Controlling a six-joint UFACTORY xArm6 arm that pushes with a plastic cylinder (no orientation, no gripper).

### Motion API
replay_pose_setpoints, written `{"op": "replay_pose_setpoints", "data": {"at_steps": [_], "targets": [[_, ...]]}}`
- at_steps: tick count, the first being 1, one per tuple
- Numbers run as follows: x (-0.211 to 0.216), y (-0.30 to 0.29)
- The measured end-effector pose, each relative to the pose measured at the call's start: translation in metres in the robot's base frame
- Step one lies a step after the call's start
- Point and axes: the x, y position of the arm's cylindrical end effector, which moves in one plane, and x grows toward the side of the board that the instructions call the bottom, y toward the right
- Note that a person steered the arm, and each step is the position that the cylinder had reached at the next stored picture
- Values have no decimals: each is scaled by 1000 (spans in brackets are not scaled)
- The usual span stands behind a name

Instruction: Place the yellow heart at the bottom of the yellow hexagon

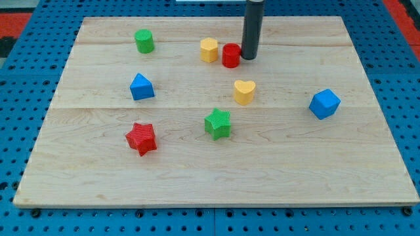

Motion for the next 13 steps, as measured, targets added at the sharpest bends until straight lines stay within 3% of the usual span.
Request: {"op": "replay_pose_setpoints", "data": {"at_steps": [2,5,8,12,13], "targets": [[17,-5],[84,50],[97,-21],[140,-66],[107,-71]]}}
